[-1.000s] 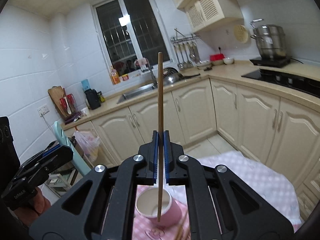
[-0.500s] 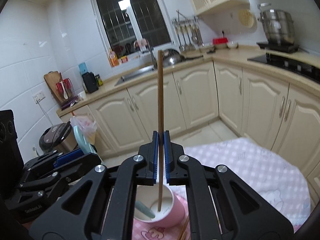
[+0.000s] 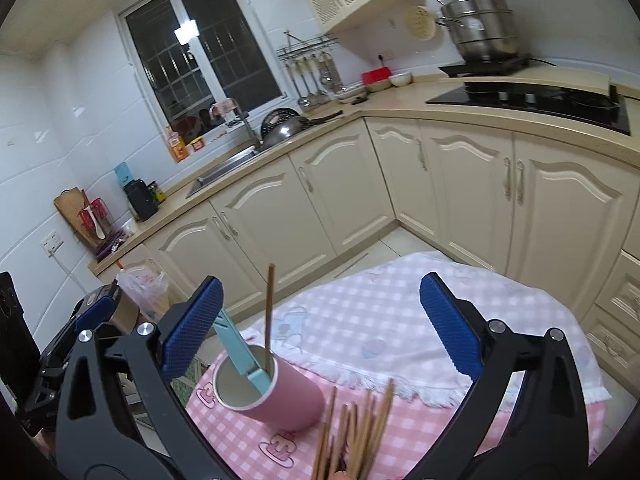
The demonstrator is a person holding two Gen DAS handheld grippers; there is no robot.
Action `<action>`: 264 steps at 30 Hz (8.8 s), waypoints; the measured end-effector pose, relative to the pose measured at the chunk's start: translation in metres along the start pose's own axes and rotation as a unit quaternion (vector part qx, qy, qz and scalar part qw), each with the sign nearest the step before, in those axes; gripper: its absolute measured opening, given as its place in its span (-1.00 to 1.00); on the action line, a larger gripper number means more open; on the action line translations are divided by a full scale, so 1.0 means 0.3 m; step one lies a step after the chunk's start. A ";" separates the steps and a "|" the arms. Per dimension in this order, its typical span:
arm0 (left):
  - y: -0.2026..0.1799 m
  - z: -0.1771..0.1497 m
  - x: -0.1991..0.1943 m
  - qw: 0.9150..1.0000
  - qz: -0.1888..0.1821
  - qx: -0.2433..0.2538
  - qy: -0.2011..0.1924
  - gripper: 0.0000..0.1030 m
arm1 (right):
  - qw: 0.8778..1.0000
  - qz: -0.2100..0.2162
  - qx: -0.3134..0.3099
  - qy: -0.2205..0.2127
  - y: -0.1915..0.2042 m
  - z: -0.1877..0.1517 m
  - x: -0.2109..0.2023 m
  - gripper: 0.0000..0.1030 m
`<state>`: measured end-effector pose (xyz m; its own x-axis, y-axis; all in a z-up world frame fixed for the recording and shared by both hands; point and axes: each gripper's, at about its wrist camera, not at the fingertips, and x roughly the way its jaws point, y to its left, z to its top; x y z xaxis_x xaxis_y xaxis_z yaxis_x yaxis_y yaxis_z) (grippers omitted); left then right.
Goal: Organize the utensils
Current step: 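Open both tools to release the knife and chopstick into the cup, then move both tools back down to the chopstick pile, then close the left tool on one chopstick while the right tool grasps another chopstick, then lift both chopsticks over the pink cup and open both tools to drop them in, then move both tools back down to the remaining chopsticks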
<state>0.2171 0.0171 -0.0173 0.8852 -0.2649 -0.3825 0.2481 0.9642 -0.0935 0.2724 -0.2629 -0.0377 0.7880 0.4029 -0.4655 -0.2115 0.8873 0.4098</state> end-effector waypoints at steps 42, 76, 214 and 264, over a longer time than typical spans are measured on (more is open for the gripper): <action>-0.047 -0.379 0.134 0.979 0.021 -0.033 0.199 0.85 | 0.987 -0.066 0.017 0.148 -0.147 -0.287 -0.063 0.88; -0.162 -0.570 0.393 0.954 0.032 0.015 0.299 0.85 | 0.966 -0.087 0.011 0.244 -0.205 -0.468 0.029 0.88; 0.076 -0.025 0.015 1.000 0.003 -0.010 -0.026 0.85 | 0.998 -0.024 -0.006 -0.066 -0.031 0.001 -0.145 0.88; -0.139 -0.546 0.240 0.958 -0.004 0.045 0.285 0.85 | 0.973 -0.116 0.028 0.196 -0.219 -0.431 -0.056 0.88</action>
<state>0.2061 -0.0402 -0.1916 0.5316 -0.1972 -0.8237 0.3094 0.9505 -0.0279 0.1983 -0.2990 -0.1582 0.5265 0.2580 -0.8101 -0.0139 0.9553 0.2952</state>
